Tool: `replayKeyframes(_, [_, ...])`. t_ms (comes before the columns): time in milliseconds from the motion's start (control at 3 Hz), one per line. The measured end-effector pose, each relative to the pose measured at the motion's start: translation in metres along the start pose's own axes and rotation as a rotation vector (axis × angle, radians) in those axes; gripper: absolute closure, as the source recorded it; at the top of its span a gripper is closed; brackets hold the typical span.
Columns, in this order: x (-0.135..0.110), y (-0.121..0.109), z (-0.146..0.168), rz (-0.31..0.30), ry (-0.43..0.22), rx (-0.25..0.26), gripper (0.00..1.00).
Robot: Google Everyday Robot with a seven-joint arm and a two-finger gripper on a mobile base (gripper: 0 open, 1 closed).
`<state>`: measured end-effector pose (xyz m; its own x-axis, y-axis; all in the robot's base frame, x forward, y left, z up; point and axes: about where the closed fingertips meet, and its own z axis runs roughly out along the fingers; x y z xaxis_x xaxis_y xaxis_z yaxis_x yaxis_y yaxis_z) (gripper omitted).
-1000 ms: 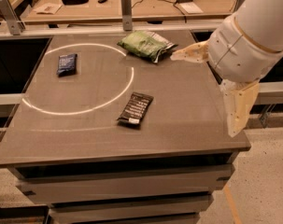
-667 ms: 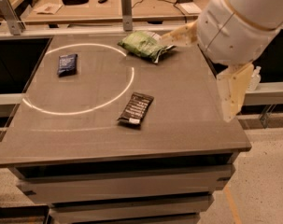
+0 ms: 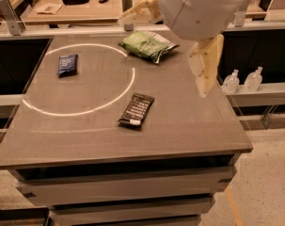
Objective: Move rxbar chocolate near green jalapeno chip bag
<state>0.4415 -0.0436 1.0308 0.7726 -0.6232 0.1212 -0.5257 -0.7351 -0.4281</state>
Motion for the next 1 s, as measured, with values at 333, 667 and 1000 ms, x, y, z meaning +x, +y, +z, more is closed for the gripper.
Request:
replayKeyframes(333, [-0.011,-0.024,0.008,-0.133,0.054,0.007,0.0])
replayKeyframes(667, [-0.019,-0.047,0.024,-0.262,0.101,-0.012,0.0])
replayKeyframes(1000, [-0.012,-0.062,0.046,-0.28,0.027,-0.046,0.0])
